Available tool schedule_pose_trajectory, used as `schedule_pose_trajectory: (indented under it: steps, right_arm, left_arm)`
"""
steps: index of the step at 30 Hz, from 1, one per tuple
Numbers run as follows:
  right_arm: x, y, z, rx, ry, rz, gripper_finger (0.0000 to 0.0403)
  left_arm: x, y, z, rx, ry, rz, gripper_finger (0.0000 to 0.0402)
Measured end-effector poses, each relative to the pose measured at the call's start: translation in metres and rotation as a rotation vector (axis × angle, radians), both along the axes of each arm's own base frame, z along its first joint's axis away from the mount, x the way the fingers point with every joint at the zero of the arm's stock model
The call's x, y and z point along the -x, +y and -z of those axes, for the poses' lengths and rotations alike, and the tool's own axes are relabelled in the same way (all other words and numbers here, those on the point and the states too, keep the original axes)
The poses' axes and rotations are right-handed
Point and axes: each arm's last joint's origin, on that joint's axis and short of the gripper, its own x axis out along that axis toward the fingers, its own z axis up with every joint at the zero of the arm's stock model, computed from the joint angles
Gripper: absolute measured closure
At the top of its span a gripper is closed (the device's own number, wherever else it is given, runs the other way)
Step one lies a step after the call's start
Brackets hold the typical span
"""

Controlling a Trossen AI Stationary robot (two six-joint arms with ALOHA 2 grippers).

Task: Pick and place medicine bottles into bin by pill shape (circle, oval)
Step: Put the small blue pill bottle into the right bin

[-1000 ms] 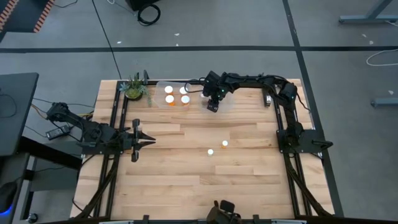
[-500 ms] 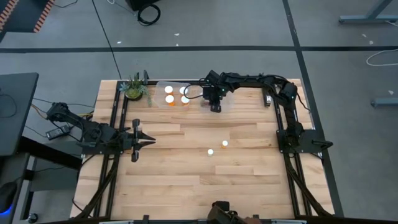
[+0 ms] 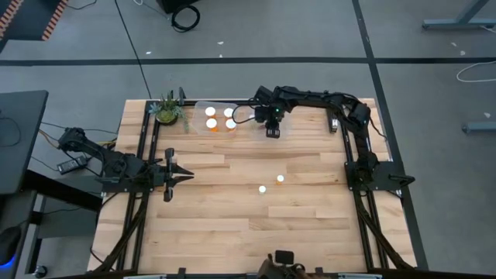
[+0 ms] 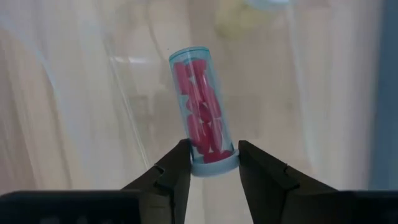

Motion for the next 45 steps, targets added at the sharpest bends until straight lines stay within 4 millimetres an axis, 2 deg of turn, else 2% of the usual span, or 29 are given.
schedule_pose_trajectory:
  steps: [8,11,16,21,25,32,39,45]
  right_arm:
    - [0.004,0.012,-0.034,0.217,0.296,0.096,0.0270]
    - [0.009,0.013,-0.037,0.267,0.383,0.118,0.0270]
    - [0.017,0.015,-0.030,0.304,0.477,0.093,0.0270]
    - [0.013,0.022,-0.029,0.324,0.497,0.040,0.0270]
    - [0.007,0.032,-0.038,0.351,0.510,0.027,0.0270]
    - [0.003,0.068,-0.042,0.330,0.591,-0.001,0.0270]
    - [-0.004,0.090,-0.043,0.341,0.579,-0.050,0.0270]
    - [-0.001,0.105,-0.070,0.303,0.435,-0.048,0.0270]
  left_arm:
    - [0.000,0.000,0.000,0.000,0.000,0.000,0.0342]
    - [0.000,0.000,0.000,0.000,0.000,0.000,0.0346]
    - [0.000,0.000,0.000,0.000,0.000,0.000,0.0351]
    - [0.000,0.000,0.000,0.000,0.000,0.000,0.0344]
    - [0.000,0.000,0.000,0.000,0.000,0.000,0.0340]
    - [0.000,0.000,0.000,0.000,0.000,0.000,0.0348]
    - [0.000,0.000,0.000,0.000,0.000,0.000,0.0349]
    - [0.000,0.000,0.000,0.000,0.000,0.000,0.0342]
